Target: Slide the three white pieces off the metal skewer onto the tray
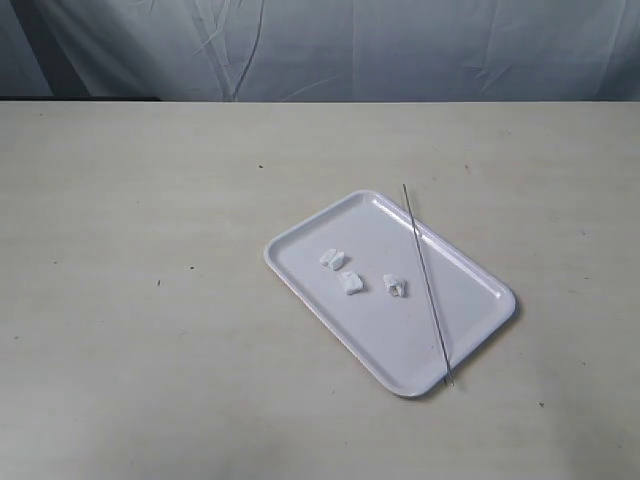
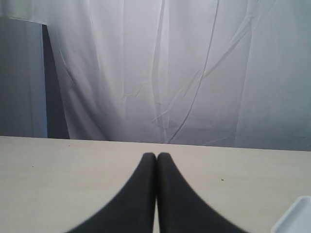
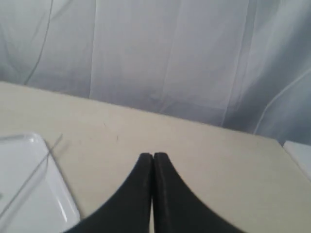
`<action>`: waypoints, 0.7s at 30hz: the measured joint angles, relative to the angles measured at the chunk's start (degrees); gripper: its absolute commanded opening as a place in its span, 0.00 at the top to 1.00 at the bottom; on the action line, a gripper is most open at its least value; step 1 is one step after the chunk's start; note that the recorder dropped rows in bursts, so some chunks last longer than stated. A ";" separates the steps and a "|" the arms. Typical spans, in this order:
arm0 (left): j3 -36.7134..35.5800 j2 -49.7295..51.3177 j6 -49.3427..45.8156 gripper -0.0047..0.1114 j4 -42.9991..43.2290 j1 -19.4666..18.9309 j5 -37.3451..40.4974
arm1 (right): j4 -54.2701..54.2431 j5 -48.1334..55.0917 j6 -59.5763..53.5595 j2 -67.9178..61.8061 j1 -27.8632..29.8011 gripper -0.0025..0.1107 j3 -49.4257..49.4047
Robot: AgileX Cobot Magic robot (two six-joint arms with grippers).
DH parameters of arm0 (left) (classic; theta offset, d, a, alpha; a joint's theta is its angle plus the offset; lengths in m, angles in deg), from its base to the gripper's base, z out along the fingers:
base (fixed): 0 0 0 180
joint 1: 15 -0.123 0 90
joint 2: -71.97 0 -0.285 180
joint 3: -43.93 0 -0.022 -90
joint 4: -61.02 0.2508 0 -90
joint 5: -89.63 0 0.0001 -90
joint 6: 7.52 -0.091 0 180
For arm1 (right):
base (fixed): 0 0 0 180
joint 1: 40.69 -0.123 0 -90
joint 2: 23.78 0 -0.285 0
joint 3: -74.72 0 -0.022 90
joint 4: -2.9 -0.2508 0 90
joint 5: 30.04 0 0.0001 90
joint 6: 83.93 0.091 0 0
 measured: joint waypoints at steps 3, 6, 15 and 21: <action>0.00 0.00 -3.95 0.96 -4.90 0.00 -0.84 | 3.66 6.64 2.82 2.29 0.61 0.98 -0.15; 0.00 0.00 -19.08 0.96 -17.62 0.00 -0.81 | 4.54 8.42 3.85 3.85 0.73 0.98 -0.15; 0.00 0.00 -68.05 0.96 -65.45 0.00 -0.30 | 2.12 10.63 7.30 4.44 0.73 0.98 -0.15; 0.00 0.00 -101.72 0.96 -99.11 0.00 3.80 | 1.90 12.88 13.48 4.47 0.73 0.98 -0.15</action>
